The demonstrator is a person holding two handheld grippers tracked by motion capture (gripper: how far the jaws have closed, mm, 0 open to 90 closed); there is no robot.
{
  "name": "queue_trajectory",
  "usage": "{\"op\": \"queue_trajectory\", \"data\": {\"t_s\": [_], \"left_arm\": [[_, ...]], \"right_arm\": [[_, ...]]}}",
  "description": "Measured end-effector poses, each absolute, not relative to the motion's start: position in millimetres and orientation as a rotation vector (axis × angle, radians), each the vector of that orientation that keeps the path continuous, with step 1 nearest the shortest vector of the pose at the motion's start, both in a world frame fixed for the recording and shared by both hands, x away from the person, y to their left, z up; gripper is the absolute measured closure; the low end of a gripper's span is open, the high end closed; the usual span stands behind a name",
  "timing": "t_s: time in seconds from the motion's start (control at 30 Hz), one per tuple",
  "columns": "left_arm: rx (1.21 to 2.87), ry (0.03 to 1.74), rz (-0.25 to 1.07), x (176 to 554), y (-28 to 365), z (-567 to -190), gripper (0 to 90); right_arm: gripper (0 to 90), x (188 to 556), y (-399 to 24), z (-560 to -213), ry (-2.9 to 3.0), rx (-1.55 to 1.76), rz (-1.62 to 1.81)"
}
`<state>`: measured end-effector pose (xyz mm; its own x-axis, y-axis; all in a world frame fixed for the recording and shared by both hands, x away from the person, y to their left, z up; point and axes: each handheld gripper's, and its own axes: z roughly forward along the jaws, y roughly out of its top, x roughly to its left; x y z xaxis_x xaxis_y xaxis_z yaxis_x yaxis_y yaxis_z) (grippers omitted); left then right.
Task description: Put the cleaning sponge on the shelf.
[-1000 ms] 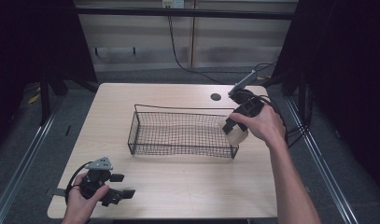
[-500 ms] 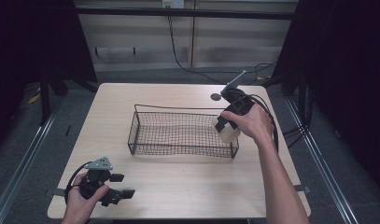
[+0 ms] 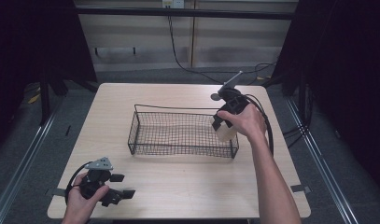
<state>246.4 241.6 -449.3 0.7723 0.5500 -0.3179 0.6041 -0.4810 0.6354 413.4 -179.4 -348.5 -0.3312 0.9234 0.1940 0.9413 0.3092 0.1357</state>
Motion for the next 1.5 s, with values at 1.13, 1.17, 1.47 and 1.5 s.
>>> {"op": "queue_trajectory", "data": {"t_s": [1.13, 1.17, 1.47, 1.5], "left_arm": [[2.195, 0.857, -0.087, 246.8, 242.0, -449.5, 20.3], [2.196, 0.855, -0.088, 246.8, 242.0, -449.5, 20.3], [2.195, 0.856, -0.087, 246.6, 241.8, -449.4, 20.3], [2.194, 0.855, -0.088, 246.6, 241.7, -449.5, 20.3]], "right_arm": [[28.3, 420.0, -180.7, -404.9, -2.364, -1.943, -0.322], [28.3, 419.6, -181.3, -406.6, -2.354, -1.952, -0.324], [28.3, 417.4, -180.2, -422.0, -2.33, -1.976, -0.284], [28.3, 417.2, -180.1, -423.2, -2.337, -1.975, -0.272]]}}
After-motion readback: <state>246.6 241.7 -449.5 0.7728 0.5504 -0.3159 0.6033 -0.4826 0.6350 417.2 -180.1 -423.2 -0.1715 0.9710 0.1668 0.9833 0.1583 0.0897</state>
